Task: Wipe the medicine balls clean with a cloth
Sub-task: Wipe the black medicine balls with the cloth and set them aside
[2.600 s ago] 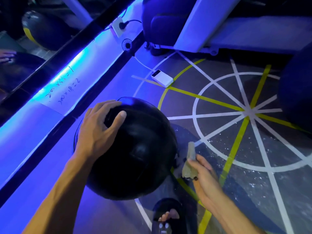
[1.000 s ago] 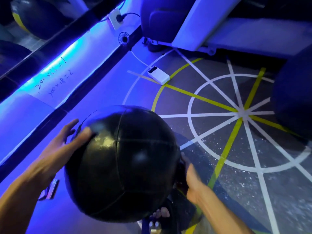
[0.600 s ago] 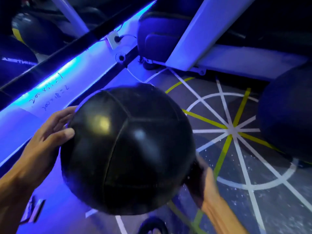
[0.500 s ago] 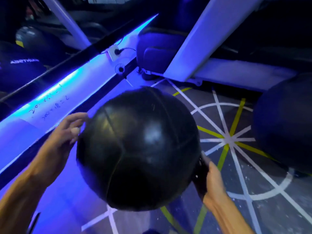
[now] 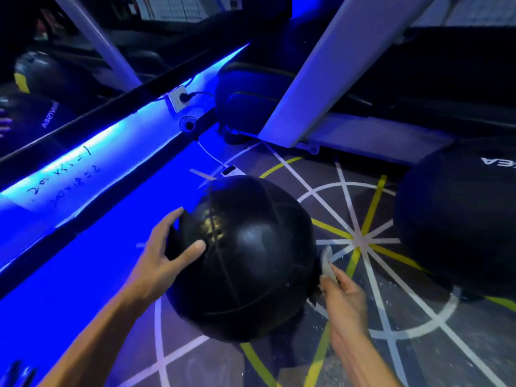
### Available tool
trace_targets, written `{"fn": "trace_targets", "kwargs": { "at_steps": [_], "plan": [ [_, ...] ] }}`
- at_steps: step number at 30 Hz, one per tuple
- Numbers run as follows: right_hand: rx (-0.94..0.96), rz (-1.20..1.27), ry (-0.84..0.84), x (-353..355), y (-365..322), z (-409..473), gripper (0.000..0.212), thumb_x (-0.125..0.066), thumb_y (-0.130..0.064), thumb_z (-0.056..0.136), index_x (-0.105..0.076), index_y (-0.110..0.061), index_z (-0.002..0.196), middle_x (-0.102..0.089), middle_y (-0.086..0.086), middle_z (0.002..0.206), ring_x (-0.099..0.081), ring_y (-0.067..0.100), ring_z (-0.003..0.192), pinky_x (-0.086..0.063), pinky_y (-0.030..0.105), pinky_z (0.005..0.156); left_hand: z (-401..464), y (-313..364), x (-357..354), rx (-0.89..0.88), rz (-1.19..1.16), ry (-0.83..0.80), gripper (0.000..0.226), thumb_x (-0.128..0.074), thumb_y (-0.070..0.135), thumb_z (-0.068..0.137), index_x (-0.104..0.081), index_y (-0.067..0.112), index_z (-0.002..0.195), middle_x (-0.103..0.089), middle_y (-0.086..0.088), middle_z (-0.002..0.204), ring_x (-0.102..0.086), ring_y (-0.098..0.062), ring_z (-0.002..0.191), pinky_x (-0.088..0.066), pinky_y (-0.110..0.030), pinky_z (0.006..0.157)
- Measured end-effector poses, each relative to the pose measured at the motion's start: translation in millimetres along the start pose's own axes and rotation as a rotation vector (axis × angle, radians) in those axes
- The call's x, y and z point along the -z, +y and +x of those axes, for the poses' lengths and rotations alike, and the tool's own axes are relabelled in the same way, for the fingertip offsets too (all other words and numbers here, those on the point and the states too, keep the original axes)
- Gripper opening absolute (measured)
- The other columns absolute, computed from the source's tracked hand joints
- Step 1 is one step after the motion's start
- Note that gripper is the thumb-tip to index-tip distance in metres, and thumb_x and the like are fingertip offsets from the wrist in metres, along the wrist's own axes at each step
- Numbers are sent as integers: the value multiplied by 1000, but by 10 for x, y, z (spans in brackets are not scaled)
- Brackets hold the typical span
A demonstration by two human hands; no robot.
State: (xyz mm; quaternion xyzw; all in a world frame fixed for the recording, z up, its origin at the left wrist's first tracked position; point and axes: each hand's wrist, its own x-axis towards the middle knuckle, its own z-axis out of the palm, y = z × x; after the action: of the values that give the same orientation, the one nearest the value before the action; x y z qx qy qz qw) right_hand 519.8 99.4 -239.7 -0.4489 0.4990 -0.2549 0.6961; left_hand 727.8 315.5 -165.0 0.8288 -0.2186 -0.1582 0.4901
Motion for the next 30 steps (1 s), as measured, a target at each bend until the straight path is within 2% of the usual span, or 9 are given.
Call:
{"fn": "trace_targets", "kwargs": {
  "at_steps": [3, 7, 9, 15, 18, 21, 23, 27, 30],
  "plan": [
    [175, -138, -16, -61, -86, -189, 34, -56, -17, 103, -66, -42, 124, -66, -15, 130, -61, 0, 110, -49, 21, 91, -43, -3, -98, -59, 63, 19, 91, -72, 86, 58, -45, 54, 140, -43, 22, 146, -43, -10, 139, -36, -46, 119],
    [694, -413, -205, -189, -87, -527, 43, -49, -29, 102, -53, -46, 141, -41, -29, 154, -31, -6, 146, -29, 8, 113, -121, 96, -211, -150, 181, 49, 78, -67, 81, 61, -40, 64, 131, -36, 45, 129, -36, -8, 132, -32, -35, 110],
    [833, -499, -275, -138, -64, -382, 46, -47, -26, 103, -50, -42, 145, -37, -26, 157, -27, -2, 149, -26, 15, 118, -145, 112, -259, -167, 193, 78, 80, -67, 81, 59, -40, 61, 132, -38, 37, 131, -34, -7, 131, -30, -34, 109],
    [444, -453, -222, -114, -300, 4, 48, -36, -43, 108, -23, -55, 152, -17, -31, 163, -19, -3, 151, -22, 22, 119, -150, 228, -313, -197, 251, 74, 91, -69, 89, 46, -49, 49, 126, -39, 24, 124, -32, -2, 121, -29, -22, 101],
    [651, -525, -189, -85, -174, -200, 45, -39, -50, 105, -32, -52, 150, -25, -30, 162, -23, -5, 150, -25, 17, 119, 8, 348, -265, -206, 210, 77, 78, -57, 100, 52, -56, 47, 109, -41, 34, 117, -40, -9, 120, -30, -11, 96],
    [994, -664, -197, -14, 77, -388, 51, -48, -40, 100, -47, -36, 151, -38, -16, 161, -31, 7, 150, -27, 15, 118, 130, 367, -312, -235, 315, 10, 81, -58, 93, 60, -46, 55, 131, -41, 29, 138, -31, -11, 133, -30, -31, 110],
    [1026, -704, -265, -19, 36, -386, 52, -45, -40, 101, -43, -37, 153, -32, -16, 164, -25, 9, 153, -22, 16, 121, 101, 359, -326, -206, 330, -12, 88, -61, 91, 58, -41, 58, 136, -39, 33, 143, -26, -9, 135, -30, -37, 110],
    [747, -647, -368, -172, -389, 3, 43, -29, -53, 107, -24, -54, 150, -9, -34, 164, -3, -11, 151, -10, 21, 125, -80, 337, -343, -233, 351, 1, 93, -61, 96, 52, -41, 60, 135, -33, 39, 143, -26, -9, 135, -30, -40, 110],
    [567, -529, -380, -244, -599, 227, 40, -32, -39, 111, -30, -50, 149, -22, -33, 160, -13, -16, 146, -14, 31, 127, -173, 338, -399, -254, 391, 27, 94, -59, 98, 52, -41, 59, 136, -28, 42, 145, -24, -5, 136, -28, -41, 109]
  ]
}}
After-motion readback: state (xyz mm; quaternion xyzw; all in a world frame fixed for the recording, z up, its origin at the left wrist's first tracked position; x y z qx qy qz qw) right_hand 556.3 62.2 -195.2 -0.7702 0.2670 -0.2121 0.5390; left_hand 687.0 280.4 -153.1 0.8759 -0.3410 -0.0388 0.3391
